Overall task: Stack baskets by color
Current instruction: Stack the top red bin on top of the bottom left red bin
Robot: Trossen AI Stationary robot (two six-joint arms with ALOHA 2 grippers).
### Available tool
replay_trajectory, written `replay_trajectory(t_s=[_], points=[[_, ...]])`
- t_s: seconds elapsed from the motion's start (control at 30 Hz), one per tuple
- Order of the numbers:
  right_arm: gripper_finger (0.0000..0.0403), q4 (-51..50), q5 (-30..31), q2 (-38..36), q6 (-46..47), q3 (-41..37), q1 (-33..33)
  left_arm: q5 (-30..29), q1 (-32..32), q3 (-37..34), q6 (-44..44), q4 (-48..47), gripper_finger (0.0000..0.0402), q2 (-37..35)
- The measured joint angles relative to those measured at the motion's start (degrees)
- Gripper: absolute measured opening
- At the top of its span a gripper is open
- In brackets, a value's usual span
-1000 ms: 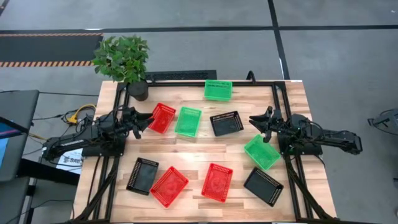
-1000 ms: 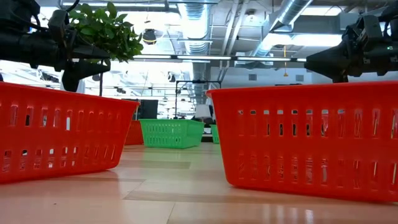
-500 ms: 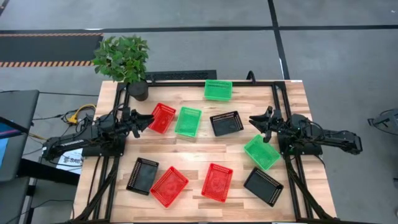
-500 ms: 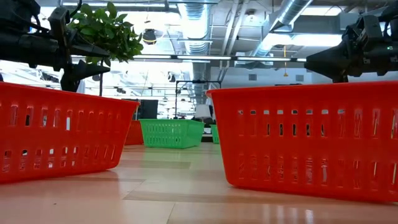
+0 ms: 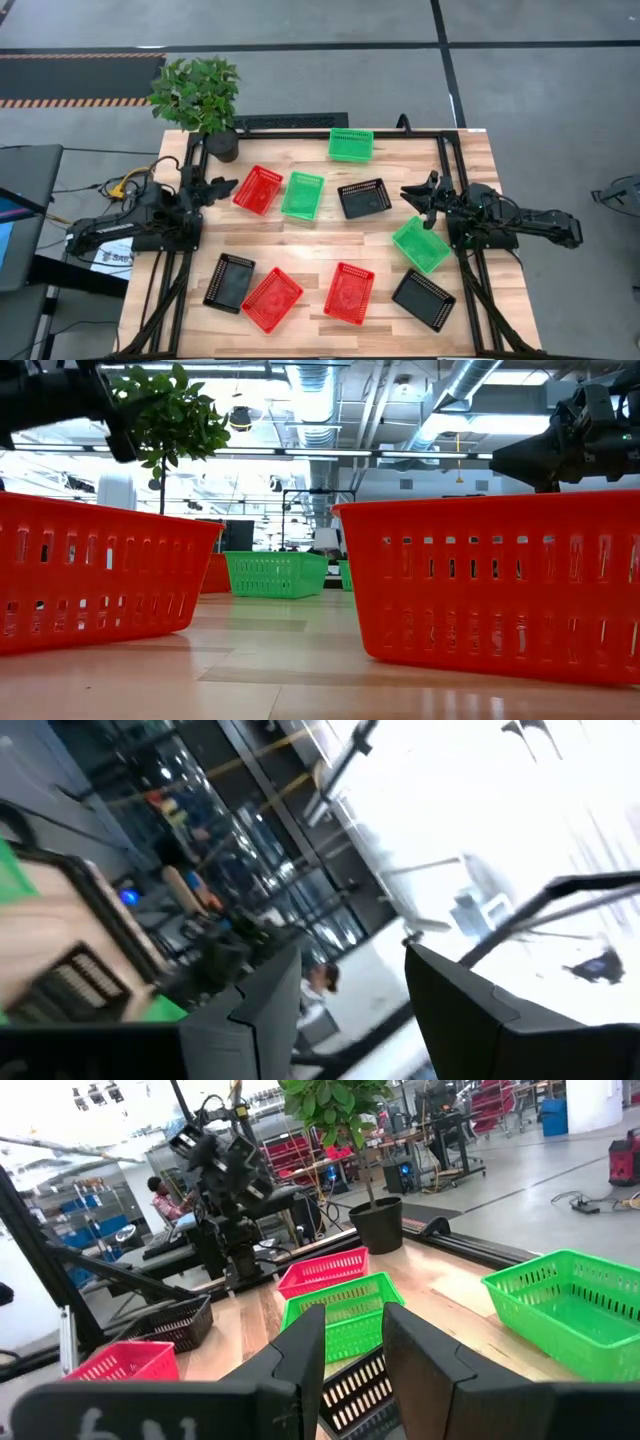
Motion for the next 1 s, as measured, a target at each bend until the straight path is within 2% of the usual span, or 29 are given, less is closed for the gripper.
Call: replay_trajectory(t_s=[0.13,0.27,0.4,0.57,0.63,0.7,0.77,0.87,1.0], points=[[0.0124,2.8,0.0,0.0,15.0,0.1,0.0,-1.6,-1.7,7.6,4.2,1.8,0.0169,7.4],[0.0124,2.9,0.0,0.0,27.6,0.3,-0.1,-2.9,-2.0,17.1,4.7,-3.2,0.0169,16.9],[0.0124,2.7,0.0,0.0,32.5,0.3,-0.1,0.7,-2.0,28.1,1.4,-23.5,0.0169,27.0],[0.0124,4.7,0.1,0.2,38.5,0.4,-0.2,2.4,-1.8,41.3,3.4,-51.4,0.0169,39.7],[0.0124,6.2,0.0,0.2,39.0,0.4,-0.4,-0.6,-1.3,46.1,5.0,-62.0,0.0169,43.7],[0.0124,7.7,0.0,0.1,38.7,0.5,-0.4,-6.5,-0.9,49.8,6.2,-72.6,0.0169,47.4],[0.0124,7.6,0.0,0.1,38.4,0.5,-0.4,-12.6,-0.9,52.2,6.0,-78.9,0.0169,50.6],[0.0124,7.5,0.0,0.2,38.2,0.5,-0.4,-17.5,-0.9,53.2,3.6,-81.7,0.0169,53.6],[0.0124,7.3,-0.1,0.2,38.0,0.5,-0.4,-18.8,-1.3,53.2,3.9,-81.3,0.0169,57.1]])
